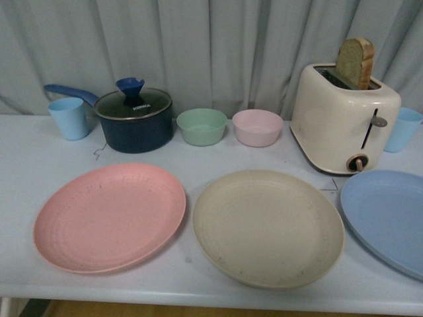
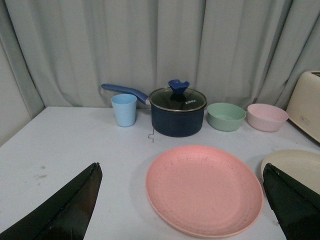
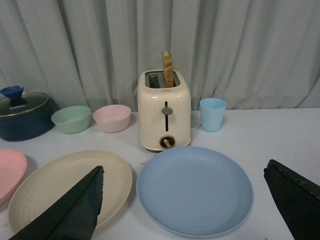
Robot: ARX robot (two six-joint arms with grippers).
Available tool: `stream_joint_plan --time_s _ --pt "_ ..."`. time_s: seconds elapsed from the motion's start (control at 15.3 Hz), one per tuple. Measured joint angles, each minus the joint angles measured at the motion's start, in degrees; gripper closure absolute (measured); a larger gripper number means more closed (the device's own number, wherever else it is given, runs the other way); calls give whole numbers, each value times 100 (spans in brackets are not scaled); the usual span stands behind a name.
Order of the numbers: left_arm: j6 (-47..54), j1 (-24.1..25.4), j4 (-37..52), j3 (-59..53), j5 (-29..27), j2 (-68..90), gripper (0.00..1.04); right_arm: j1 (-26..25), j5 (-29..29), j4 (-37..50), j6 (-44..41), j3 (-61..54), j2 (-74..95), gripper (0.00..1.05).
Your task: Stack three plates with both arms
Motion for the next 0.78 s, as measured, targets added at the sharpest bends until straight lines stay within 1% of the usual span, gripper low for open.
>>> stream_joint_plan --time_s 0.2,0.26,0.33,0.52,0.59,0.65,0.78 --pt "0 0 0 0 0 0 7 0 0 0 0 0 0 6" --pt "0 0 2 0 0 0 7 0 0 0 2 0 0 11" --pt "2 0 0 0 0 0 7 0 0 0 -15 0 0 20" --pt "0 0 2 0 0 0 7 0 0 0 -15 0 0 11" --pt "0 0 0 0 0 0 7 0 0 0 -15 0 0 6" --pt "0 0 0 0 0 0 7 0 0 0 -15 0 0 4" --pt "0 0 2 0 2 0 7 0 0 0 -15 0 0 7"
